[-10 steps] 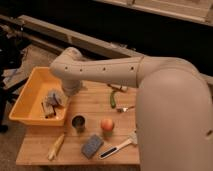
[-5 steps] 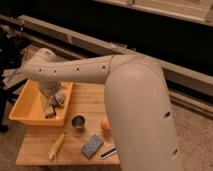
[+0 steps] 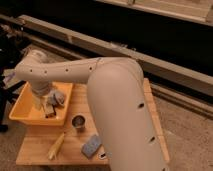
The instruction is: Wipe table surface with towel
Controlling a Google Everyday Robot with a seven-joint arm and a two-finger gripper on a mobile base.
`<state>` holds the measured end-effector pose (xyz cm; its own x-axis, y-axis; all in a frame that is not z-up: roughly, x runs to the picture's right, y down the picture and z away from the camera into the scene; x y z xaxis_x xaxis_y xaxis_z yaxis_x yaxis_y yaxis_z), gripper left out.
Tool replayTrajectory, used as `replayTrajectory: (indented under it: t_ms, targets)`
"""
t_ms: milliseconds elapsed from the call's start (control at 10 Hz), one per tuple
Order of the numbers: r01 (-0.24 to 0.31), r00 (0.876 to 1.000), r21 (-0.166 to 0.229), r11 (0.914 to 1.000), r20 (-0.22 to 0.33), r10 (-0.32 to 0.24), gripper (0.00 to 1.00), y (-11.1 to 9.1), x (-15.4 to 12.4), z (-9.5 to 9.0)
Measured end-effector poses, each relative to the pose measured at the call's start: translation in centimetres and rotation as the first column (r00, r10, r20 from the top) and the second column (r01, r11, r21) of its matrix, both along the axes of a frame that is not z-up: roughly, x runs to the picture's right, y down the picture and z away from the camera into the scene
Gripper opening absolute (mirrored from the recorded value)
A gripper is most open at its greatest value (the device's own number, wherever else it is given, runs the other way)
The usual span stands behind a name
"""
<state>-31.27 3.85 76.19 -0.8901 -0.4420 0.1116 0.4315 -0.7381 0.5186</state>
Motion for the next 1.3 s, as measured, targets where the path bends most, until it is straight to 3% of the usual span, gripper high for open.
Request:
replayTrajectory:
  t_ms: [300,700,1300]
  targets:
    - [0.047,0.999,-0.010,0.9988,0.012,-0.047,0.80,0.5,-2.8,4.2]
    - [0.081,0.997,-0.003,0.9967,-0.013,-0.081,0.80,-1.0,-4.5,8.2]
    - [0.105,0.987,-0.022,0.9942,-0.123,-0.107,0.80,-1.0,-2.7,13.8]
